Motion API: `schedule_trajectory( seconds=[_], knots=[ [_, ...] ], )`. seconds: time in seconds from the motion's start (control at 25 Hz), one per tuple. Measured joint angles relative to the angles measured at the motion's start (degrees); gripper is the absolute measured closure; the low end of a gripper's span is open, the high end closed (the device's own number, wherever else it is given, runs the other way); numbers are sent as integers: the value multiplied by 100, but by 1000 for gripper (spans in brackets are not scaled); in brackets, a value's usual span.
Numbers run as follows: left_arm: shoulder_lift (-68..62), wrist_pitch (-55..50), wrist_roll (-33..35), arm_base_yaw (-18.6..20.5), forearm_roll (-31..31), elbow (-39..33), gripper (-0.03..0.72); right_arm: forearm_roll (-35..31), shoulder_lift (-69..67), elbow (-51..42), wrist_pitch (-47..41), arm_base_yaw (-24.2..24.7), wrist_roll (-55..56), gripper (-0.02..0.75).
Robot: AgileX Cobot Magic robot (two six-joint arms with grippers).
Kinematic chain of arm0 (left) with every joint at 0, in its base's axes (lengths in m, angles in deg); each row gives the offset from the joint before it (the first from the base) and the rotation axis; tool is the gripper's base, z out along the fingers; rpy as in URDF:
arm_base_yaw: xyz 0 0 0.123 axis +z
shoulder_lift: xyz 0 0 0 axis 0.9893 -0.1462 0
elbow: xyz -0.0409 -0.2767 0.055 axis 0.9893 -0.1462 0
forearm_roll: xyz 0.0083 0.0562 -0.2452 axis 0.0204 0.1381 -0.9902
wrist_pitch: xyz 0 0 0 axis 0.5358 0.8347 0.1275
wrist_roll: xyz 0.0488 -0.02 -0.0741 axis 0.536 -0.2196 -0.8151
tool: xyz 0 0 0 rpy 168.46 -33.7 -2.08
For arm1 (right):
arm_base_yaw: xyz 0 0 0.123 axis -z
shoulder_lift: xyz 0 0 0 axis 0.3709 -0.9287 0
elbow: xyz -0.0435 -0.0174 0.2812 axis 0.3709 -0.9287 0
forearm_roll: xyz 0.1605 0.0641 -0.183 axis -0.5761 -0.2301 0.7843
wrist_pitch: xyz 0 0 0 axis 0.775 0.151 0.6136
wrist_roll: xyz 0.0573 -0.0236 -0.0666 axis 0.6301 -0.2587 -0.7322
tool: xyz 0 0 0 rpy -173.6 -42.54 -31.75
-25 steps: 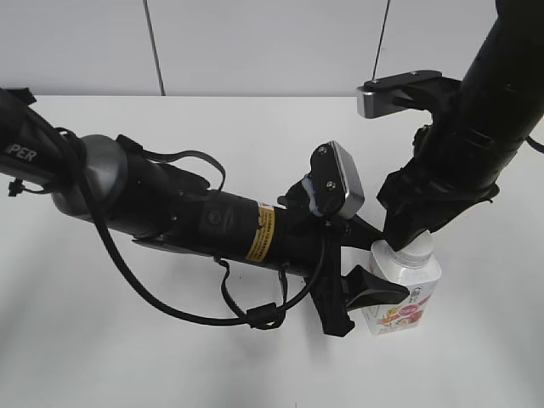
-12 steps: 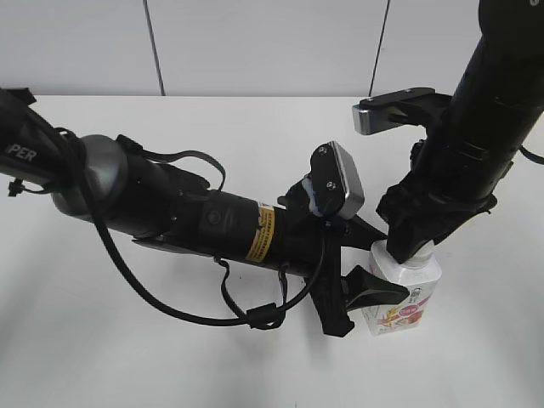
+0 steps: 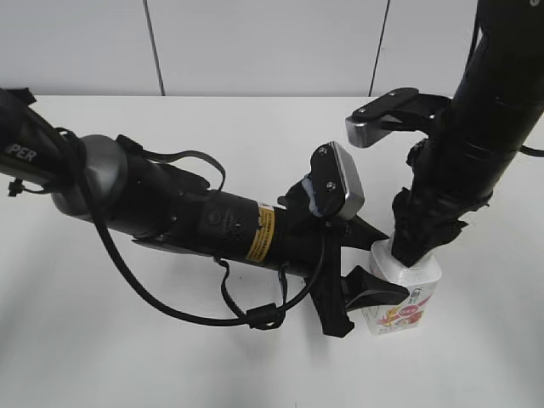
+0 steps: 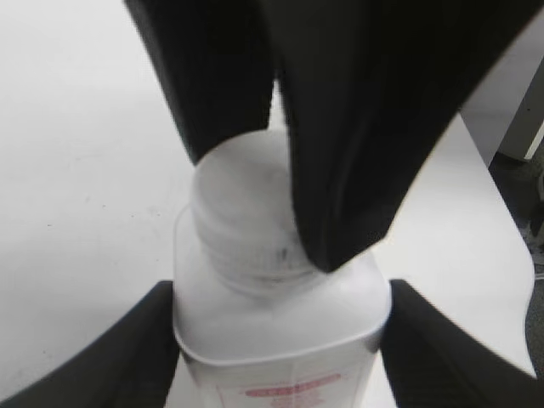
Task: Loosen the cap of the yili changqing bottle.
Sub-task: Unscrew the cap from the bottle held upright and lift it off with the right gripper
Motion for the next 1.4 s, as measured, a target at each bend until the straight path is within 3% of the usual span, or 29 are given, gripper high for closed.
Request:
schedule_trajectory(
  seconds=[0.48,1.04,1.28,1.4],
  knots=[
    [0,11,23,0,49,0,249,23,0,5,15,0,-4707,348],
    [5,57,28,0,56,0,249,-66,0,145,-150,0,-5015,349],
    [5,32,17,-16,26,0,249,-428,309,247,-479,-5,-4916,201],
    [5,32,5,-16,19,0,249,-403,380,247,-555,-6,-4853,176]
  ],
)
